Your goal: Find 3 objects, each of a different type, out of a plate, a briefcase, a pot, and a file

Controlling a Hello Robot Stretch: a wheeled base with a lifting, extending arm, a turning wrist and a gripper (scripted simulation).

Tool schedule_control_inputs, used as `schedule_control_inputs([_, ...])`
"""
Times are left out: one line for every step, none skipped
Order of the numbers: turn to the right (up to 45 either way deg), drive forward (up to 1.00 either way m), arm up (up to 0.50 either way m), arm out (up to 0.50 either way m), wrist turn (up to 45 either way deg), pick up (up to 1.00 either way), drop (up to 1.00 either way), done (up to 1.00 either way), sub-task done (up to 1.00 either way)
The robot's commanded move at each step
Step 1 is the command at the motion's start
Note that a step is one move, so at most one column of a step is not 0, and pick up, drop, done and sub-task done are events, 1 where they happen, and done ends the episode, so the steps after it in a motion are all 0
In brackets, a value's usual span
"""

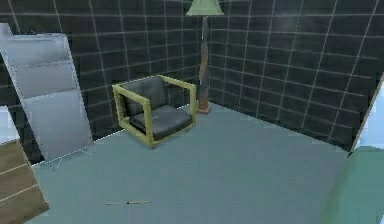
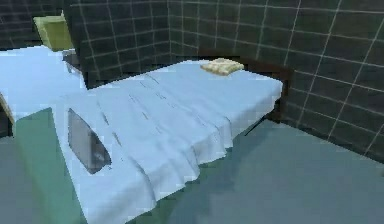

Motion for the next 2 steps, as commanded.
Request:
schedule_control_inputs([0.0, 0.4, 0.0, 0.0, 0.0, 0.0, 0.0, 0.0, 0.0])
schedule_control_inputs([45.0, 0.0, 0.0, 0.0, 0.0, 0.0, 0.0, 0.0, 0.0])
